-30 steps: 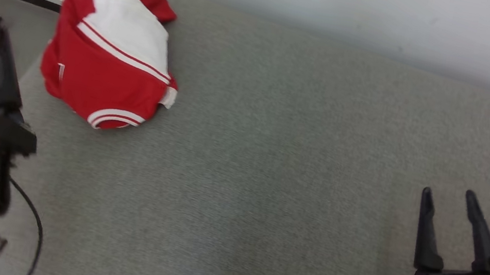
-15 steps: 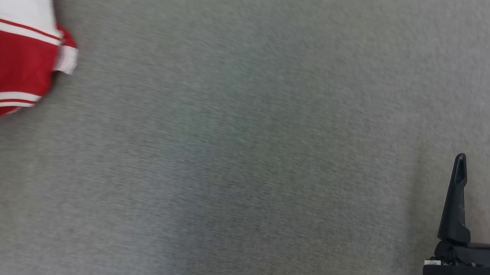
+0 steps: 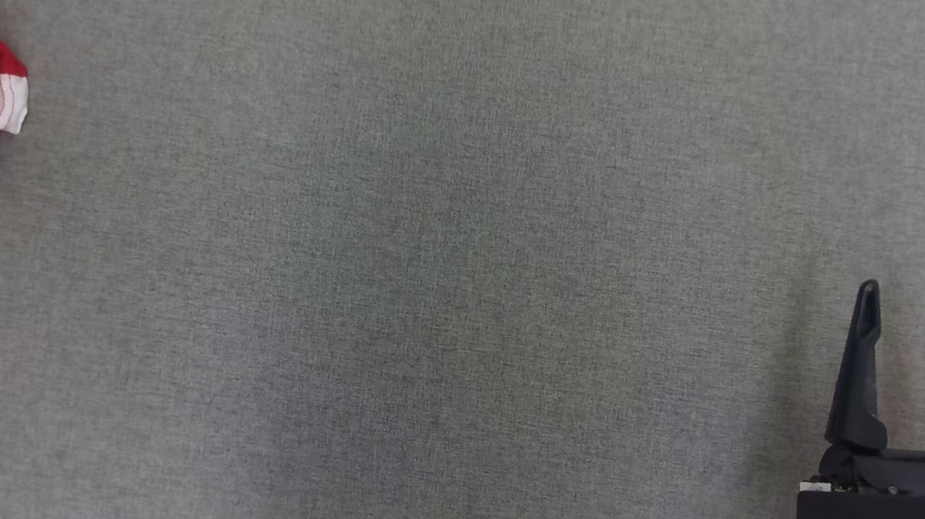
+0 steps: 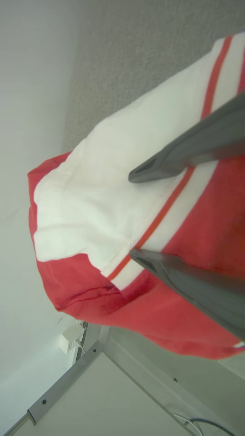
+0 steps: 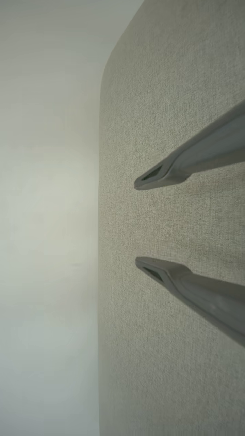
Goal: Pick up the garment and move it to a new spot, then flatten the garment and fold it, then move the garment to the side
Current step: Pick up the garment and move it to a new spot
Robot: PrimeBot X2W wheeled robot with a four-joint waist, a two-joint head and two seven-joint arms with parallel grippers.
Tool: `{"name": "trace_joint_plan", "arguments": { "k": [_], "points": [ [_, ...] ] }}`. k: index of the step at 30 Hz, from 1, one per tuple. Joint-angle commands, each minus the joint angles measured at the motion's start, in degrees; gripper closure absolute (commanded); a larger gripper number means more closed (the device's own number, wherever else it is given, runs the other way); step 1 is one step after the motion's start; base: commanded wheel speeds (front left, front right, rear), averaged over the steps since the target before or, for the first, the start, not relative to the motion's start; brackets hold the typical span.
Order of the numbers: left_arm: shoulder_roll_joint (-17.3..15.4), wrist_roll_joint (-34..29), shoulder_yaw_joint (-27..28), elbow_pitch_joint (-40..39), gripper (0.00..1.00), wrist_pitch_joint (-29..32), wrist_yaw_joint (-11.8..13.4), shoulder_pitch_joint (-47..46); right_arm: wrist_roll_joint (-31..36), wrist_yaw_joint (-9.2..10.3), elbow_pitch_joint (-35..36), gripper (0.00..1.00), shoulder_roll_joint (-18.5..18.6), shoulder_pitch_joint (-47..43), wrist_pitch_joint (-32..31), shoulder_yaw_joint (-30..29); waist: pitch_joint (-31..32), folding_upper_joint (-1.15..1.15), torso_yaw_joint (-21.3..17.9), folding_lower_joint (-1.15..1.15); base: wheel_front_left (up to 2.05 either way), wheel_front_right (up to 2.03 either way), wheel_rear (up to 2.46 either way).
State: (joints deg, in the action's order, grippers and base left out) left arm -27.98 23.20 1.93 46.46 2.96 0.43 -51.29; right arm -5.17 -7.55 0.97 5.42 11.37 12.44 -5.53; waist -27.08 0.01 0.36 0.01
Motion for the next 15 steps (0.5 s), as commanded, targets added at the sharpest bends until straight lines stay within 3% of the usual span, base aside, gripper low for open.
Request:
{"name": "trace_joint_plan", "arguments": {
  "k": [1,5,7,15],
  "points": [
    [0.0,-0.3,-0.5,2.4,0.00,1.0,-0.4,0.2,0.4,0.13,0.1,0.00,0.2,0.2,-0.1,0.3,0.6,-0.01,0.0,-0.01,0.00,0.00,0.00],
    [0.4,0.2,-1.0,5.6,0.00,2.6,-0.7,0.7,0.3,0.13,0.0,0.00,0.2,-0.1,-0.1,0.9,1.2,-0.01,-0.1,-0.01,0.00,0.00,0.00],
    [0.5,0.3,-1.2,7.1,1.00,2.9,-0.6,1.0,0.0,0.13,0.0,0.00,0.2,-0.4,-0.1,1.1,1.6,-0.01,-0.3,-0.01,0.00,0.00,0.00],
    [0.6,-0.7,-2.5,9.3,1.00,-0.2,-0.5,0.1,-0.5,0.12,-0.7,0.00,0.4,-1.0,0.0,1.2,3.5,-0.01,-0.4,-0.01,0.00,0.00,0.00]
  ]
}}
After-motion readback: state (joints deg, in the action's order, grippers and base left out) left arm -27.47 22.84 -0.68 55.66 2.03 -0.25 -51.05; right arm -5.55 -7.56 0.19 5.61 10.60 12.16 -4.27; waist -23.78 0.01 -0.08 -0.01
